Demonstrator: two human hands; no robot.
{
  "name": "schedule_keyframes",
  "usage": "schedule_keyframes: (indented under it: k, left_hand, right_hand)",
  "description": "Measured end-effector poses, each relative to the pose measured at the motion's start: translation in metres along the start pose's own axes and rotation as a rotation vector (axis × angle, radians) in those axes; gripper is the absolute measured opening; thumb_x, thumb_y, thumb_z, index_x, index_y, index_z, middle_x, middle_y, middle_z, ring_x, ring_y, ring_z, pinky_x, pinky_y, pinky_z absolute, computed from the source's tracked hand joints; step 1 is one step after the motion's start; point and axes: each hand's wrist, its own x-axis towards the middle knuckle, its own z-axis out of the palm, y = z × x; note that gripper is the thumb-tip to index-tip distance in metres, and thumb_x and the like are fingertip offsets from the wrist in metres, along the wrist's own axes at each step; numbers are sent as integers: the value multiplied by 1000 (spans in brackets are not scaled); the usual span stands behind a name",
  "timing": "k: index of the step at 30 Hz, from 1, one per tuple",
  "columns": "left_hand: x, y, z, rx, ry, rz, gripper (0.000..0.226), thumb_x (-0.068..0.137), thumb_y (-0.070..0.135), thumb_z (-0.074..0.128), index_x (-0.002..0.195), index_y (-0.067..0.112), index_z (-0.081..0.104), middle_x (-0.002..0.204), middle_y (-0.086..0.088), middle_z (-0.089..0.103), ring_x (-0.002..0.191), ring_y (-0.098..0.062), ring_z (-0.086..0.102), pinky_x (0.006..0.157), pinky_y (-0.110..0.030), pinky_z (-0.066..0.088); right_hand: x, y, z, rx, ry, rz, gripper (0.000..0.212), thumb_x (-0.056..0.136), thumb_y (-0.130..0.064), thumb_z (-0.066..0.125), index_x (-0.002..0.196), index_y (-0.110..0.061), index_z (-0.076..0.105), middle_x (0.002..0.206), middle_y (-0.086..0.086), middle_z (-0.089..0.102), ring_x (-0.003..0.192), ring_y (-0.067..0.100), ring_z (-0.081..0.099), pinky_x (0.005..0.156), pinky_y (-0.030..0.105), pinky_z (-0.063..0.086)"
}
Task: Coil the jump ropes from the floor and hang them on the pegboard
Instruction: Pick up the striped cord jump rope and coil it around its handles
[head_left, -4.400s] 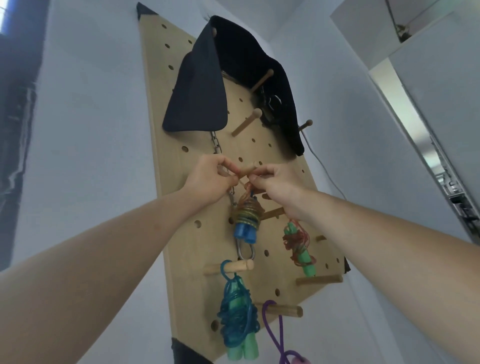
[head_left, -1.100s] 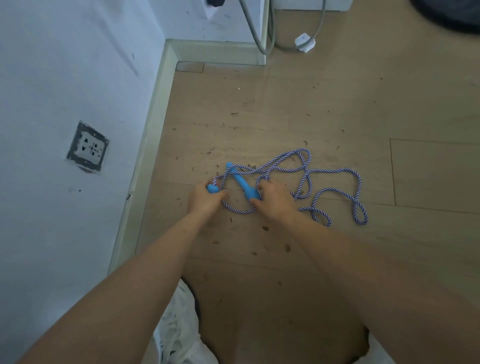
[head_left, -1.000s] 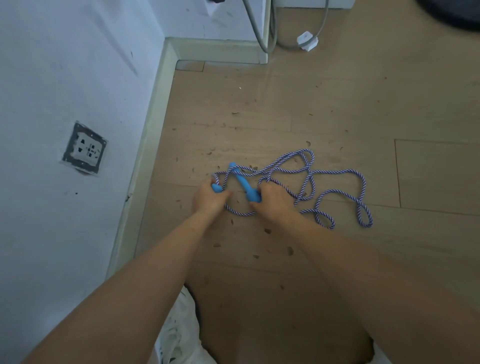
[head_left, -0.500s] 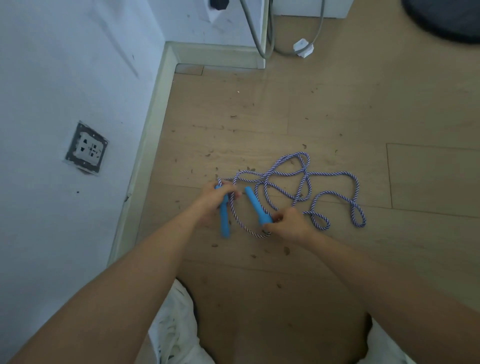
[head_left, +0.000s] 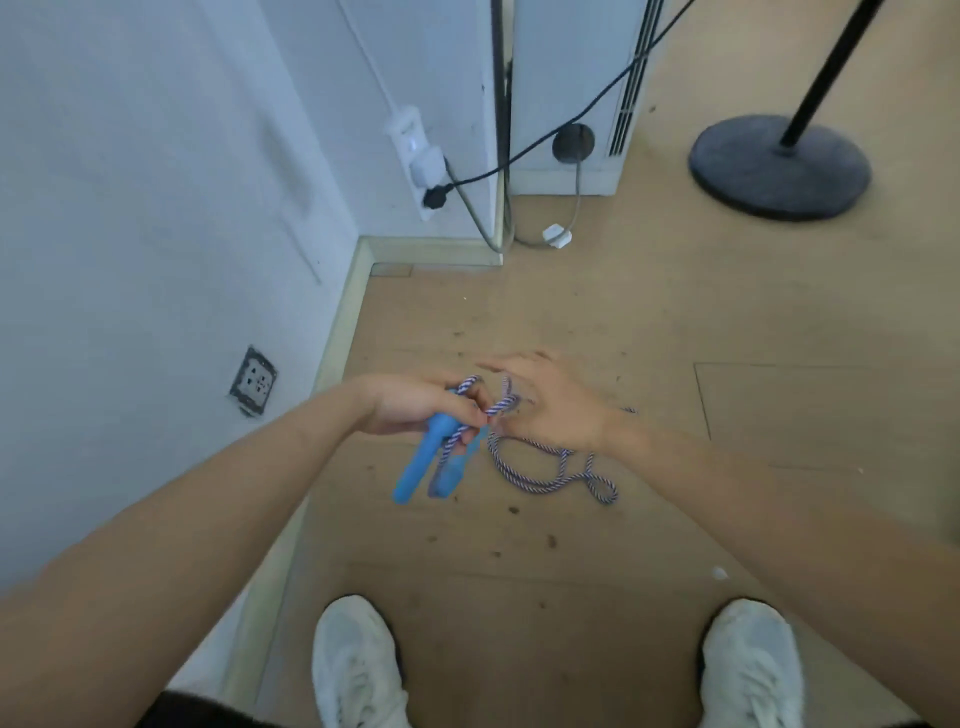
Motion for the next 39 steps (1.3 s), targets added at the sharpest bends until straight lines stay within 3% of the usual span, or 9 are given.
schedule_keyframes:
  k: [2, 5, 7, 14, 16, 20, 29, 34, 39]
  left_hand:
    - [-25, 30, 10, 53, -12, 24, 22, 90, 22, 60, 104, 6, 60, 78, -9, 56, 76, -24, 57, 81, -32, 52]
    - [-59, 64, 25, 109, -8, 72, 37, 96, 35, 49, 108, 1, 60, 76, -7, 60, 75, -24, 60, 79, -30, 52]
    - [-78, 76, 35, 128, 7, 109, 35, 98, 33, 47, 107, 2, 62, 77, -8, 61, 76, -25, 61, 79, -31, 52]
    - [-128, 81, 54, 155, 35, 175, 20, 91, 16, 49, 96, 3, 63, 88, -22, 64, 91, -34, 68, 90, -41, 52]
    - [-133, 73, 55, 118, 68, 182, 18, 89, 14, 49, 93, 5, 64, 85, -23, 65, 92, -37, 68, 93, -49, 48]
    - [-128, 63, 55, 41, 163, 227, 16, 85, 15, 50, 86, 10, 66, 72, -11, 62, 85, -35, 67, 88, -39, 50]
    - [-114, 56, 45, -36, 217, 209, 13, 81, 19, 53, 79, 10, 62, 75, -11, 62, 102, -39, 68, 95, -43, 48]
    - [-106, 60, 46, -122, 263, 273, 15, 86, 20, 53, 80, 10, 62, 65, -7, 52, 92, -37, 69, 101, -55, 43]
    - [-99, 65, 49, -166, 253, 309, 20, 89, 15, 50, 87, 6, 68, 58, -6, 45, 66, -29, 59, 109, -66, 35]
  right_hand:
    - [-6, -28, -17, -2, -13, -81, 45, 79, -45, 73, 121, -46, 58, 112, -22, 65, 111, 13, 55, 102, 34, 40]
    - [-13, -64, -44, 143, -37, -83, 14, 88, -11, 66, 101, -16, 69, 92, -1, 72, 90, 23, 64, 88, 44, 51]
    - [-20, -84, -64, 172, -52, -11, 10, 93, -5, 61, 101, -1, 66, 97, 18, 69, 89, 31, 62, 85, 43, 49]
    - [-60, -122, -147, 142, -362, 73, 28, 106, -22, 46, 87, -8, 62, 80, 10, 69, 76, 16, 65, 75, 22, 48]
    - [-71, -120, -159, 234, -292, 87, 32, 107, -24, 41, 89, -8, 63, 71, 10, 64, 67, 17, 64, 74, 26, 51]
    - [-70, -110, -157, 389, 23, 124, 27, 107, -23, 42, 91, -11, 61, 59, 0, 38, 52, 13, 42, 66, 29, 48]
    - [-63, -90, -183, 725, 660, 262, 33, 107, -24, 42, 81, -13, 58, 63, 0, 41, 49, 8, 39, 51, 22, 41]
    - [-59, -80, -187, 680, 658, 347, 29, 105, -25, 46, 83, -13, 61, 65, 0, 53, 54, 13, 50, 54, 23, 47]
    - [-57, -84, -174, 474, 463, 302, 17, 98, -24, 57, 107, -19, 71, 100, -1, 74, 87, 7, 69, 73, 14, 47]
